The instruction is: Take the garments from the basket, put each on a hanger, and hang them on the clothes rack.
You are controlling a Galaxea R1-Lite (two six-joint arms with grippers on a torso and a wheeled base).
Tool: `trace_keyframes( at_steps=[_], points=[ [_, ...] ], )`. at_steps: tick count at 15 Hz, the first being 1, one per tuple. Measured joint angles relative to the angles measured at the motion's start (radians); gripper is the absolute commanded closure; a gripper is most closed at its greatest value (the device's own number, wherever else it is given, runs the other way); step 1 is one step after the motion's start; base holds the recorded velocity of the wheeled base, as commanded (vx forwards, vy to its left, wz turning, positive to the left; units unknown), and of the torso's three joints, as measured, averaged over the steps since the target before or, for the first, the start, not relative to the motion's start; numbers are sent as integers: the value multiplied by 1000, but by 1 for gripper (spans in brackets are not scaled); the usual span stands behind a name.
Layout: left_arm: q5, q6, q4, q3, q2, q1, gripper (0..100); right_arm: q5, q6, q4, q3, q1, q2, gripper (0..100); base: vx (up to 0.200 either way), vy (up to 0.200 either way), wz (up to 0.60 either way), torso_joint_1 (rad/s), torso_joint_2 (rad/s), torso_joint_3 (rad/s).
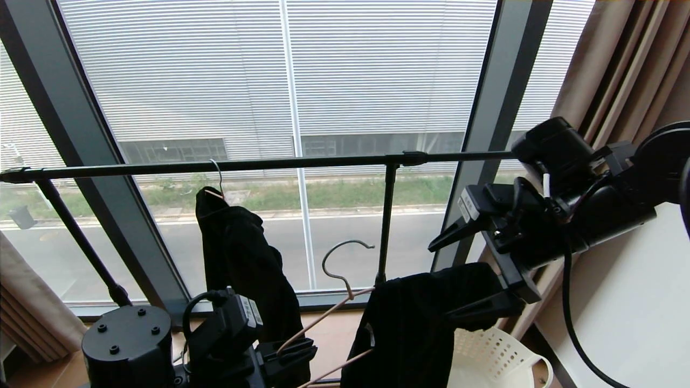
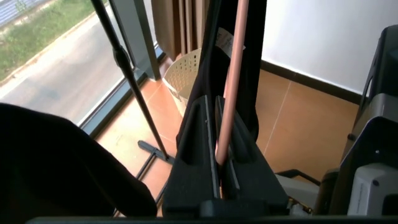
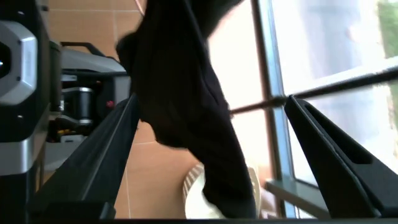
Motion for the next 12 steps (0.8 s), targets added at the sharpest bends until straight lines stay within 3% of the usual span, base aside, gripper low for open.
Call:
trace_keyframes(
  at_steps=[3,12],
  points=[
    [0,0,-59,8,34,-4,100,-4,4,-3,-5,23,44,0,0,0,0,0,0,0],
    [0,-1,-97,11,61,-8,100,-6,21,-4,-7,42,90,0,0,0,0,0,0,0]
  ],
)
